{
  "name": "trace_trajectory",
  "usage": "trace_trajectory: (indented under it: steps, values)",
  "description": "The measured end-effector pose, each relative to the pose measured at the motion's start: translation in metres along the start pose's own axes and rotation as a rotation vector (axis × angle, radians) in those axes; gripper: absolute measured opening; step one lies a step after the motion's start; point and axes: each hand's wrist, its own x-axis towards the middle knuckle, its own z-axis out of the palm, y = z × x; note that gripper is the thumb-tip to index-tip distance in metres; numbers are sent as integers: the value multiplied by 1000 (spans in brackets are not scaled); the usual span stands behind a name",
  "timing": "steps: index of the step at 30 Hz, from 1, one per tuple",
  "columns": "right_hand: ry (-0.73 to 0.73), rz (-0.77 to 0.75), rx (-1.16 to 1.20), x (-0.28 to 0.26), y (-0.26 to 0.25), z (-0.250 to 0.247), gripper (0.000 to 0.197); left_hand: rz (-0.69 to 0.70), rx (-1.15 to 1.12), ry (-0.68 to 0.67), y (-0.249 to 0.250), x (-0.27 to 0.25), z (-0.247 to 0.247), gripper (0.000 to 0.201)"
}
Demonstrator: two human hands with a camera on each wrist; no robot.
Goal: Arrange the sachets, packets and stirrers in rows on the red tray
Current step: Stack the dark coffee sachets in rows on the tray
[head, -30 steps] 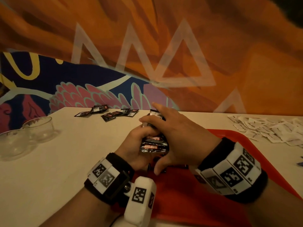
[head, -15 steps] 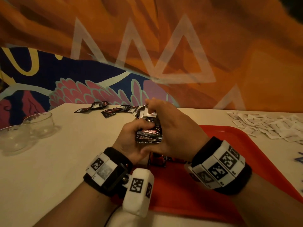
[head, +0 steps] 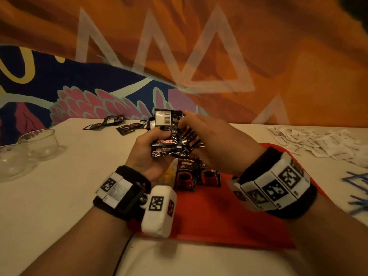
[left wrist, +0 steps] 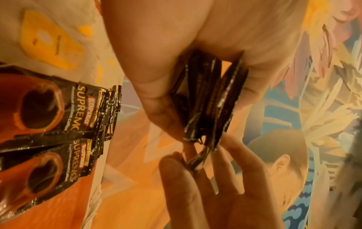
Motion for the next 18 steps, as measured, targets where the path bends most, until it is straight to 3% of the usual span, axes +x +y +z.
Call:
trace_trajectory:
  steps: [6,11,14,18]
  values:
    - [52,27,-92,1,-8,9,61,-53,-102,-36,1,-2,-2,42]
    - [197,25,-18,2,0,20,60,-77,-108,-49,4,-1,-6,57]
    - [194,17,13,4,0,24,58,-75,-100,-41,3,-1,-5,45]
    - [320,-111,24,6,2,29,39,-35,-66,-23,4,0,-2,36]
